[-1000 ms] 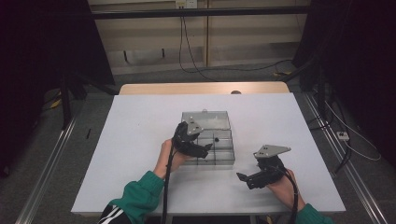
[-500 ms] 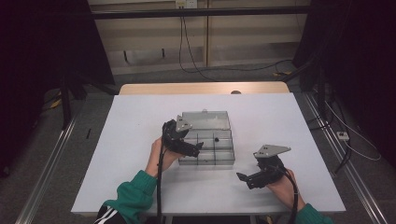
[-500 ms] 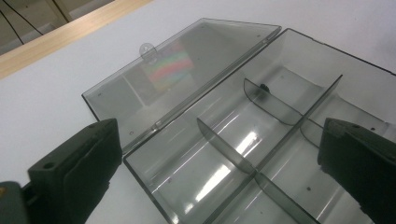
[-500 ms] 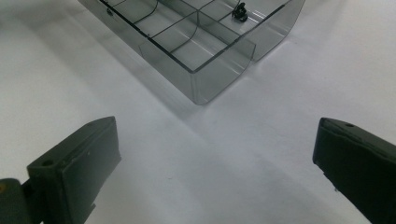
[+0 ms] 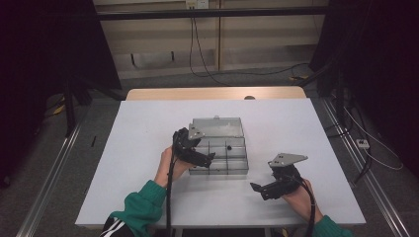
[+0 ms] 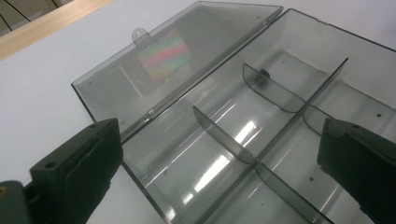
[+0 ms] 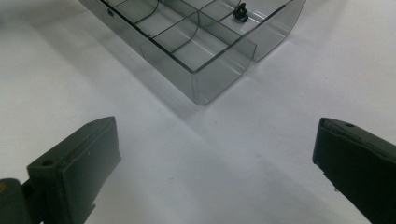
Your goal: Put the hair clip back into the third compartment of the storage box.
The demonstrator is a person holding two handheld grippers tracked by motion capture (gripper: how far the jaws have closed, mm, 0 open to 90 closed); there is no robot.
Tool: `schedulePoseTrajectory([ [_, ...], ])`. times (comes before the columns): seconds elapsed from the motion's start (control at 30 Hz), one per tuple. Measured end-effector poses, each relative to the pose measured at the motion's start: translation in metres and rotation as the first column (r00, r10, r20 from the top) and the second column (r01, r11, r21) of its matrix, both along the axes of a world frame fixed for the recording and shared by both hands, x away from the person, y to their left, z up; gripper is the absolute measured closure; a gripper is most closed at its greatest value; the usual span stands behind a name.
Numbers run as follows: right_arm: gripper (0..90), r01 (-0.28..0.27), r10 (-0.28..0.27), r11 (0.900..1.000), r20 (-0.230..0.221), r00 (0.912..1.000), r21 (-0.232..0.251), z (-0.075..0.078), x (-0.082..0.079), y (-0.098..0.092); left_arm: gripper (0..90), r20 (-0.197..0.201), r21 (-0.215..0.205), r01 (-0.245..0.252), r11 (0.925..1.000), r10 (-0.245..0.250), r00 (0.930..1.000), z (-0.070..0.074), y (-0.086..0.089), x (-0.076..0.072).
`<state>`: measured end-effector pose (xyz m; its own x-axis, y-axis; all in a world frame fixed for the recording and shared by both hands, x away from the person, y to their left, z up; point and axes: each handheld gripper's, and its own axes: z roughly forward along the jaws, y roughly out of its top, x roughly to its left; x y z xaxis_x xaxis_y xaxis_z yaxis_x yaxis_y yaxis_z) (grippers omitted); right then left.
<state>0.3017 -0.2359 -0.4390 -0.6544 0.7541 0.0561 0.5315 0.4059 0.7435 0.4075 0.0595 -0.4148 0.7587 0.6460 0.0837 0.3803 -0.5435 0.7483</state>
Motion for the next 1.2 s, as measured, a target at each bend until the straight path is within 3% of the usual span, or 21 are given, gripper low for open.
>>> schedulePoseTrajectory([
  [0.47,0.4,-0.003,0.003,1.0,-0.006,1.0,0.0,-0.001,0.0,0.0,3.0,-0.004,0.044,0.034,0.9985,-0.034,0.9994,-0.006,-0.007,-0.003],
  [1.0,0.4,-0.007,0.007,1.0,-0.009,0.9999,-0.002,-0.001,0.001,0.001,6.0,-0.015,0.059,0.036,0.9976,-0.036,0.9993,-0.011,-0.012,-0.003],
  [1.2,0.4,-0.007,0.007,1.0,-0.01,0.9999,0.0,-0.001,0.001,0.001,12.5,-0.021,0.066,0.047,0.9967,-0.046,0.9987,-0.012,-0.012,-0.005],
])
